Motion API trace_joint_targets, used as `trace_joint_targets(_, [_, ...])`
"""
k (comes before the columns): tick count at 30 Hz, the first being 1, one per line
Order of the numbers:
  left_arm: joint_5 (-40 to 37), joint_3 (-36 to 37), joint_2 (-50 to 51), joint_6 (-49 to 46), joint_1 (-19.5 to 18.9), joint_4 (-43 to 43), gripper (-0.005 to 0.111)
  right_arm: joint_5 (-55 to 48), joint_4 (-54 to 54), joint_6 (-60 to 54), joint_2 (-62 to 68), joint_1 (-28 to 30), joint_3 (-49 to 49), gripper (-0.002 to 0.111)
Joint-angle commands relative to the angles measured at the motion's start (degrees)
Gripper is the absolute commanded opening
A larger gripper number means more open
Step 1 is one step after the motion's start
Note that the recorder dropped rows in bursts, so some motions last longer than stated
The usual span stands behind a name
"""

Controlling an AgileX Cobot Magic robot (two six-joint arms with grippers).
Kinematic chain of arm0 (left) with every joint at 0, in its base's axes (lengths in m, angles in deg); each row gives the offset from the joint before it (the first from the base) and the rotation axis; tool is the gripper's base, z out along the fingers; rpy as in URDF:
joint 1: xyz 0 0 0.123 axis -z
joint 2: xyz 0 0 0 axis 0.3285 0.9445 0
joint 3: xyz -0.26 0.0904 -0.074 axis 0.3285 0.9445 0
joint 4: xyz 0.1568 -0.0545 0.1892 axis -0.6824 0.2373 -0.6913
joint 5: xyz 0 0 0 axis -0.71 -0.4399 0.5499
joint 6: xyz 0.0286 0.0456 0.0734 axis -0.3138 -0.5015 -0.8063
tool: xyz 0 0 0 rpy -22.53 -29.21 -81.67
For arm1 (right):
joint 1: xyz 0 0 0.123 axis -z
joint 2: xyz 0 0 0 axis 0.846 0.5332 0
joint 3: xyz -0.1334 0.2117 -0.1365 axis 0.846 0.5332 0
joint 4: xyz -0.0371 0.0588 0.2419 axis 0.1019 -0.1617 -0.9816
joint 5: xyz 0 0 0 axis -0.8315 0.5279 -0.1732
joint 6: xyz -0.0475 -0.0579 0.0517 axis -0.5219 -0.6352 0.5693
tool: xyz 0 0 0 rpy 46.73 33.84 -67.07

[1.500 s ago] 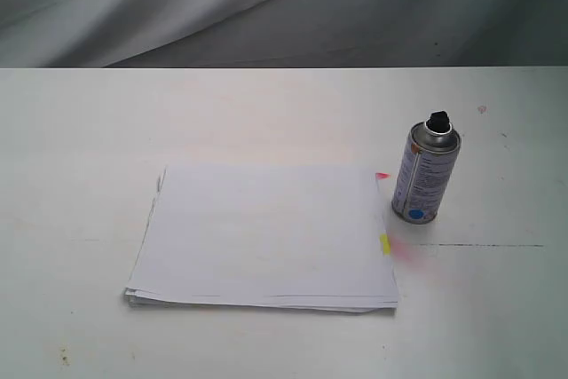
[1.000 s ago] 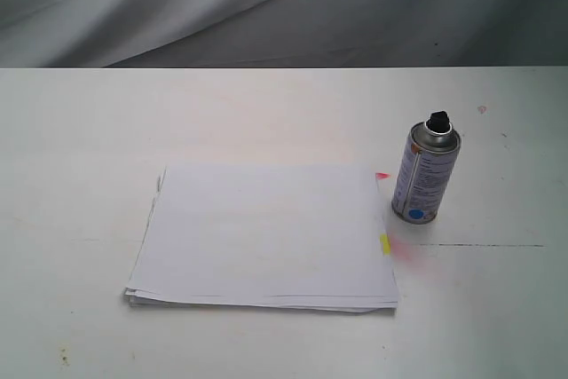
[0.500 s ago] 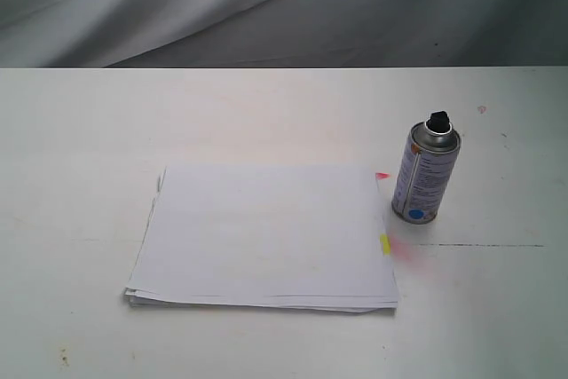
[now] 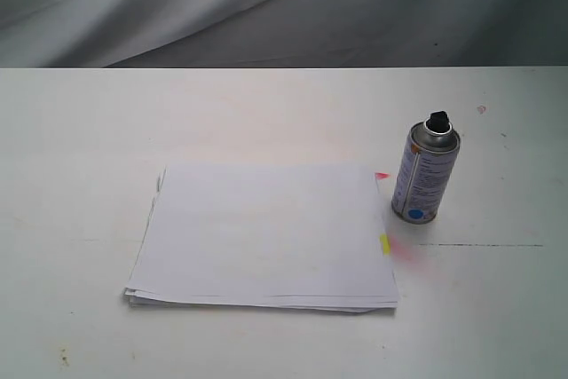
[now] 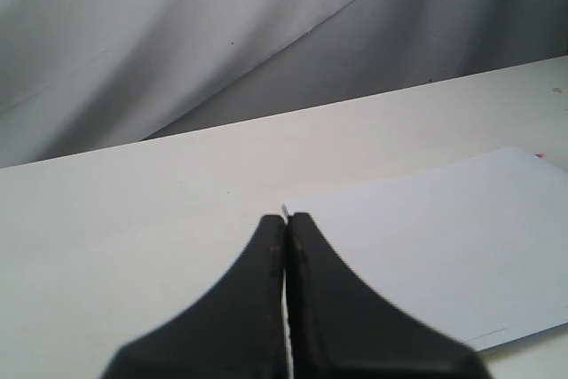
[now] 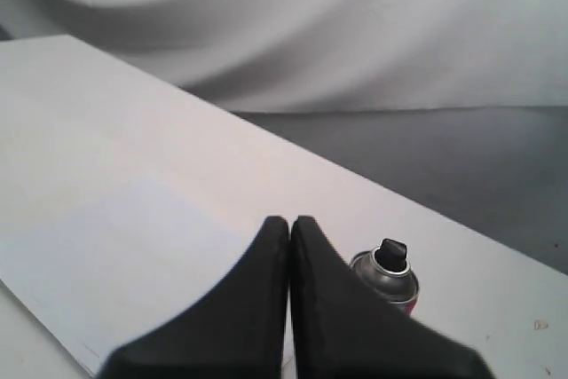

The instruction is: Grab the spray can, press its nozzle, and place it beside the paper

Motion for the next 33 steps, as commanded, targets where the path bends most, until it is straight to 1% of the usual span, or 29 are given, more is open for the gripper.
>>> trace_joint_targets(1, [0.6, 0.3, -0.2, 0.1, -0.1, 0.0, 0.000, 2.1, 1.0, 0.2, 11.5, 0.1, -2.9, 0.000])
trace_joint_targets(4, [0.6, 0.3, -0.2, 0.1, -0.1, 0.0, 0.000, 5.8, 1.0, 1.0, 18.9, 0.1, -2.9, 0.000])
trace_joint_targets(11, [0.6, 0.3, -0.2, 0.1, -0.1, 0.0, 0.000, 8.1, 0.9, 11.7, 31.8, 0.1, -2.9, 0.000])
trace_joint_targets(14, [0.6, 0.3, -0.2, 0.1, -0.1, 0.0, 0.000, 12.0, 0.9, 17.0, 35.0, 0.1, -2.9, 0.000])
trace_joint_targets(17, [0.6, 0.3, -0.2, 0.1, -0.1, 0.0, 0.000, 18.9, 0.9, 17.9, 36.6, 0.1, -2.0, 0.000])
trace_joint_targets(22, [0.6, 0.3, -0.2, 0.1, -0.1, 0.0, 0.000, 39.3, 0.9, 17.9, 39.0, 0.1, 5.0, 0.000])
trace_joint_targets(23, [0.6, 0.3, -0.2, 0.1, -0.1, 0.0, 0.000, 41.7, 0.9, 17.9, 39.8, 0.1, 6.2, 0.000])
trace_joint_targets(27, [0.6, 0.3, -0.2, 0.1, -0.1, 0.0, 0.000, 49.0, -0.6, 16.8, 43.4, 0.1, 9.8, 0.000])
trace_joint_targets(33, [0.6, 0.3, -0.2, 0.1, -0.1, 0.0, 0.000, 56.3, -5.7, 10.1, 50.5, 0.1, 10.3, 0.000])
